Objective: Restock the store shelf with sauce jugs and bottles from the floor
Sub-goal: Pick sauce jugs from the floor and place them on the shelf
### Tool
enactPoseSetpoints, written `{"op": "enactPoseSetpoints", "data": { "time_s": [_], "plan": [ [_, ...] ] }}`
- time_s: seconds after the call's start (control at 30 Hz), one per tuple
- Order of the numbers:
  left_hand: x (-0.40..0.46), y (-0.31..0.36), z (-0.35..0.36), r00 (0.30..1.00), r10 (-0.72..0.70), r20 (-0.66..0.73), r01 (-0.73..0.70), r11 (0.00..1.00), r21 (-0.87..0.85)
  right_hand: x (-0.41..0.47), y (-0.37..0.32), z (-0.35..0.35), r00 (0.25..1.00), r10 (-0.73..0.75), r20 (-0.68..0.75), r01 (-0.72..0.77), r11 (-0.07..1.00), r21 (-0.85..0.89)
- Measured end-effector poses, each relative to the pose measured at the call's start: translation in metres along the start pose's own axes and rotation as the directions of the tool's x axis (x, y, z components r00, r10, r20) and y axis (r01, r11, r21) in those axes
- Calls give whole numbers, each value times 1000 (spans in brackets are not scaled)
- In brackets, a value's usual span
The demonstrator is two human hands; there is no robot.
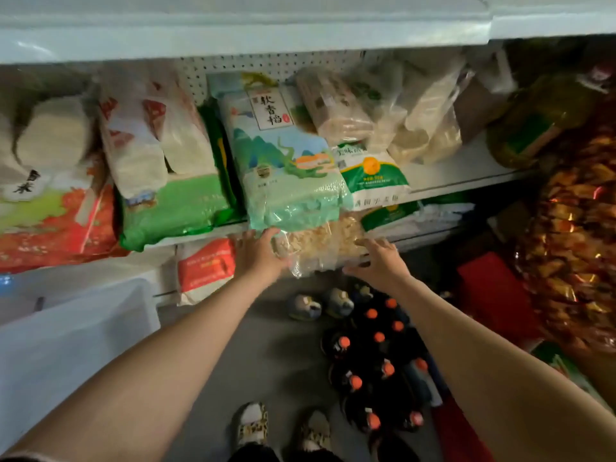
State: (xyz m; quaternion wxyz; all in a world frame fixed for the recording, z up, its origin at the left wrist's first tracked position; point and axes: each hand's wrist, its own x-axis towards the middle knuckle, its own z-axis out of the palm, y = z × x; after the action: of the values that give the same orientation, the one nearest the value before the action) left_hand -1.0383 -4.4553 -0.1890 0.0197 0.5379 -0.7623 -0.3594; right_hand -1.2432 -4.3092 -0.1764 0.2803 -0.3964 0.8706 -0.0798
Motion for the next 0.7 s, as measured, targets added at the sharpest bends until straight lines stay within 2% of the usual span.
{"op": "enactPoseSetpoints", "data": {
  "time_s": [0.27, 0.47, 0.6, 0.7],
  "plan": [
    [42, -112, 151, 980, -77, 181, 85, 996, -36, 56, 71, 180, 981, 176, 81, -191, 951, 244],
    [99, -198, 274, 953, -158, 258, 193, 974, -115, 119, 118, 317, 972, 200, 122, -233, 874, 426],
    [150, -254, 358, 939, -123, 321, 189, 965, -183, 175, 152, 394, 978, 154, 139, -201, 869, 451],
    [190, -281, 410, 920, -30, 390, 143, 954, -263, 212, 176, 438, 981, 161, 111, -195, 834, 516]
  ]
}}
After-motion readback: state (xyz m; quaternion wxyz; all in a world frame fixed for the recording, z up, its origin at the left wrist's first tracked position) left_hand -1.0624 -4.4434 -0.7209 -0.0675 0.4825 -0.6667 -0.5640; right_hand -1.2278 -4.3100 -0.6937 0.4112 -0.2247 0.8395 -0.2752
